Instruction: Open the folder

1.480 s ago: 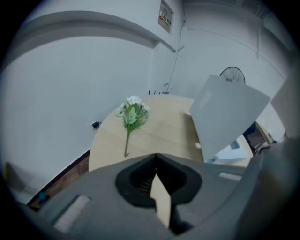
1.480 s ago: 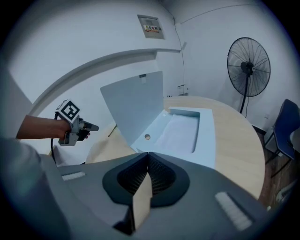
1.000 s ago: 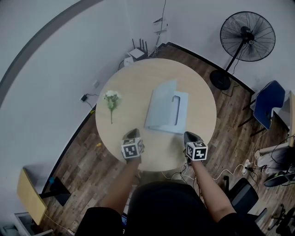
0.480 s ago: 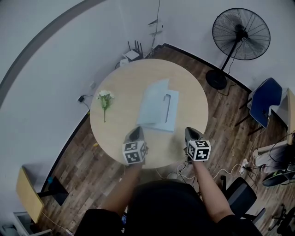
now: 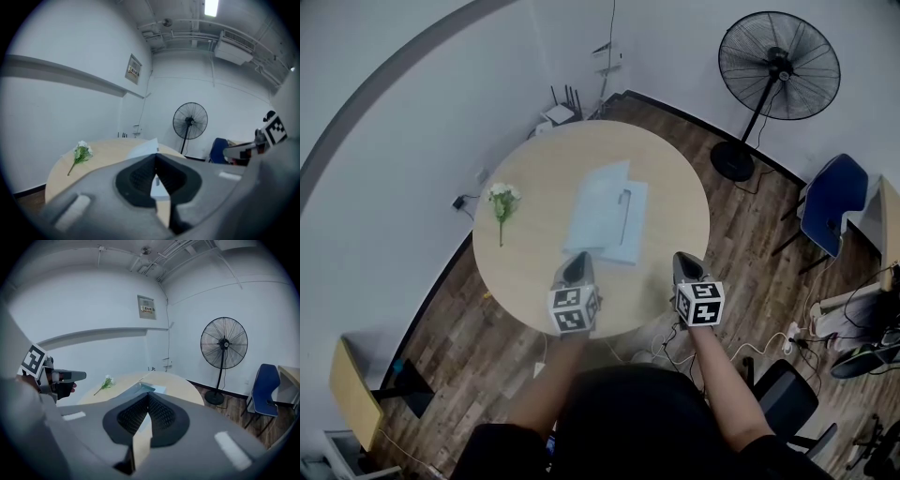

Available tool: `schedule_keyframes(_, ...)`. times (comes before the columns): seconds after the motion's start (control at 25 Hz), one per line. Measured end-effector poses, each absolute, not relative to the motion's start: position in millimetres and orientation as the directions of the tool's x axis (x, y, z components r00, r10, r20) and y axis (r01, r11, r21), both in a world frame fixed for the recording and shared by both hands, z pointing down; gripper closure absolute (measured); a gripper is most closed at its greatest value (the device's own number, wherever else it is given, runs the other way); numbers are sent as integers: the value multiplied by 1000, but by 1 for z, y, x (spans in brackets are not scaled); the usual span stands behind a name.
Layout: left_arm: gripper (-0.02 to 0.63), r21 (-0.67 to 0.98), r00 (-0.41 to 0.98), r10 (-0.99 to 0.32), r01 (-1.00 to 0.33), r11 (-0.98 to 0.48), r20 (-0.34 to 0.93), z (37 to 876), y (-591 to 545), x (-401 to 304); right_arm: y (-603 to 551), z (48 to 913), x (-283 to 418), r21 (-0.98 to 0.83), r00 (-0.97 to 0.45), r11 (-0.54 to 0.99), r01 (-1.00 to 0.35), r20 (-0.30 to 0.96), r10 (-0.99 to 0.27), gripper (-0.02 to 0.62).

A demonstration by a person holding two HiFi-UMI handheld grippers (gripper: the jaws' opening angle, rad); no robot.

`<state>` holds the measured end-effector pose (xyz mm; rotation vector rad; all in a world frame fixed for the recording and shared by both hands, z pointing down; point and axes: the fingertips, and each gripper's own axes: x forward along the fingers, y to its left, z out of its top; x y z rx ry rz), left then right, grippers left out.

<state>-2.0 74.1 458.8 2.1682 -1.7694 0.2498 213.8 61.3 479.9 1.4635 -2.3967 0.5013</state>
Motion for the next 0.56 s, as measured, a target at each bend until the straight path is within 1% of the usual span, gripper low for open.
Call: schedule_keyframes(0.56,604,127,217,-918,-975,-184,332,460,82,32,67,481,244,-129,-447,433,-892,398,-801,592)
